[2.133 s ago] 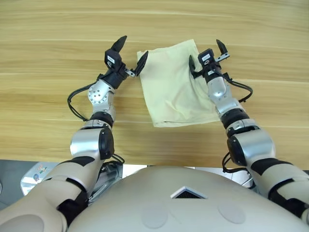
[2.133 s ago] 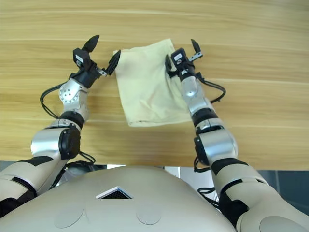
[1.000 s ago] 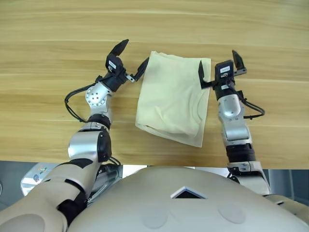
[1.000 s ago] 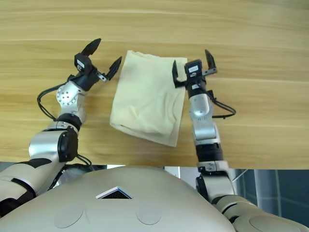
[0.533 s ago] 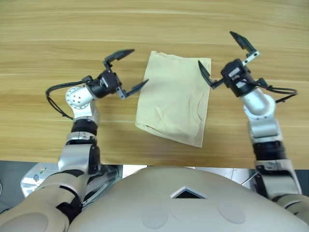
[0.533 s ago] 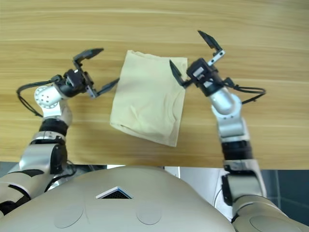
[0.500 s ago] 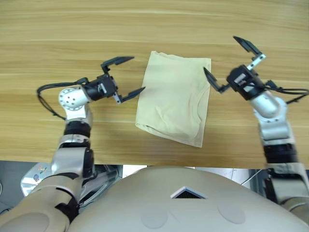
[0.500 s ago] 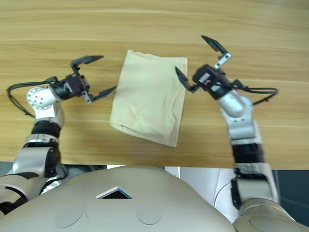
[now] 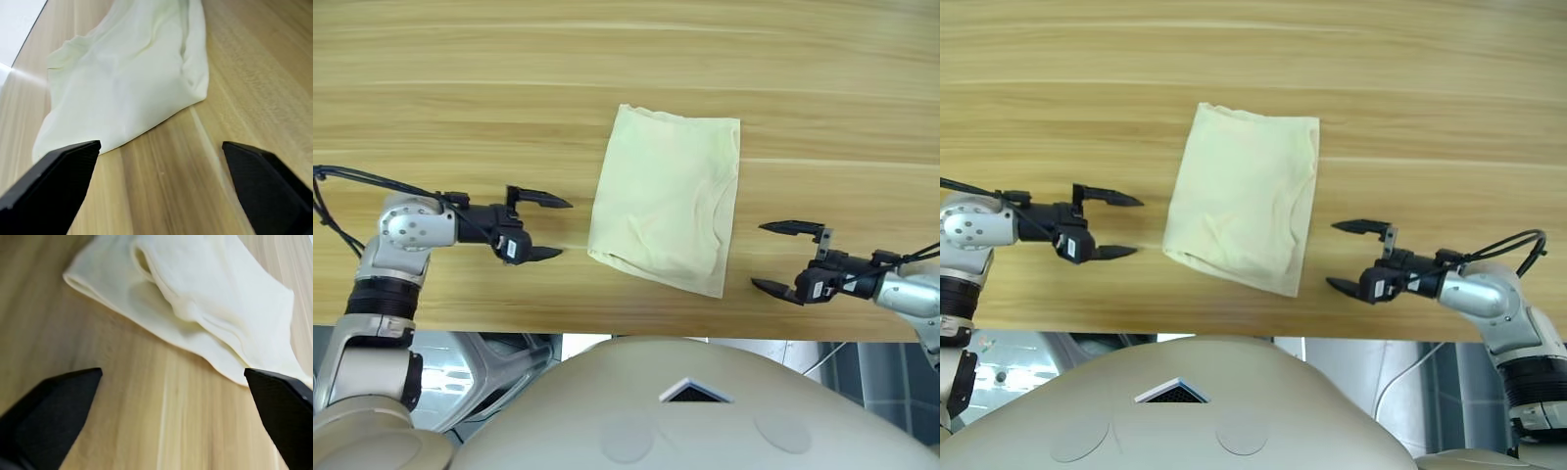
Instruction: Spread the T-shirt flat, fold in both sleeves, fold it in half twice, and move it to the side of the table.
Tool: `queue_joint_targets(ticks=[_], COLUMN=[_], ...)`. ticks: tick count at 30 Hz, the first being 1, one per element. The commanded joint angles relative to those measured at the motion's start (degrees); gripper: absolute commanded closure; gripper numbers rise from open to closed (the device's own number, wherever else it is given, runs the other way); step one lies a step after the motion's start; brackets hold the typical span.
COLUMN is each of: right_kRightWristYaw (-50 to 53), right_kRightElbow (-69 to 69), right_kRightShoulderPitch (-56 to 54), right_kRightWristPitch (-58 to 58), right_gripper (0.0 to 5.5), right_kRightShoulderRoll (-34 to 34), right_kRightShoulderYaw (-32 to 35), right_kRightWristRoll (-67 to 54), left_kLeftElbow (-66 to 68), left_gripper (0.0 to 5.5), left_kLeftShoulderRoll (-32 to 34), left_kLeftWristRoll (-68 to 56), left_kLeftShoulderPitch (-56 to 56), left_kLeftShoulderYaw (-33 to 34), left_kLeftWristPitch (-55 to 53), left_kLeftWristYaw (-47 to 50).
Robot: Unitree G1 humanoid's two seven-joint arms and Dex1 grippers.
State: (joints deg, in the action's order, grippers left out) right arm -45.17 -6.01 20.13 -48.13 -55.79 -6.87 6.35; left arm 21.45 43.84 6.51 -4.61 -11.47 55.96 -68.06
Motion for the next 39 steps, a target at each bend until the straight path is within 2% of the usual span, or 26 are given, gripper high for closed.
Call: queue_joint_targets(ticks=[1,14,23,32,39], right_kRightWristYaw=[-1.61,-0.21,1.47,1.97,1.83], right_kRightElbow=[0.71,1.52,1.27,1.34,1.54], right_kRightShoulderPitch=[-0.12,-4.63,-6.44,-7.03,-7.1], right_kRightWristPitch=[-0.03,1.73,2.15,2.55,2.82], right_gripper=[0.1,0.1,0.1,0.1,1.32], right_kRightShoulderRoll=[0.55,5.83,7.0,6.88,6.48], right_kRightShoulderYaw=[-3.67,-11.53,-12.98,-13.2,-13.62], right_kRightWristRoll=[2.16,5.98,6.56,6.92,6.98], left_kLeftElbow=[1.32,5.49,6.81,7.82,7.81], left_gripper=[0.86,0.86,0.86,2.44,3.59], left_kLeftShoulderRoll=[-1.27,-1.23,0.3,1.18,0.88], left_kLeftWristRoll=[4.68,9.52,10.12,9.47,8.86], left_kLeftShoulderPitch=[-0.89,-3.03,-3.82,-4.97,-5.54], left_kLeftShoulderYaw=[-3.63,-12.48,-16.41,-19.49,-20.14], left_kLeftWristPitch=[0.87,3.19,3.27,3.49,3.78], left_kLeftWristYaw=[4.02,12.07,12.9,12.8,13.96])
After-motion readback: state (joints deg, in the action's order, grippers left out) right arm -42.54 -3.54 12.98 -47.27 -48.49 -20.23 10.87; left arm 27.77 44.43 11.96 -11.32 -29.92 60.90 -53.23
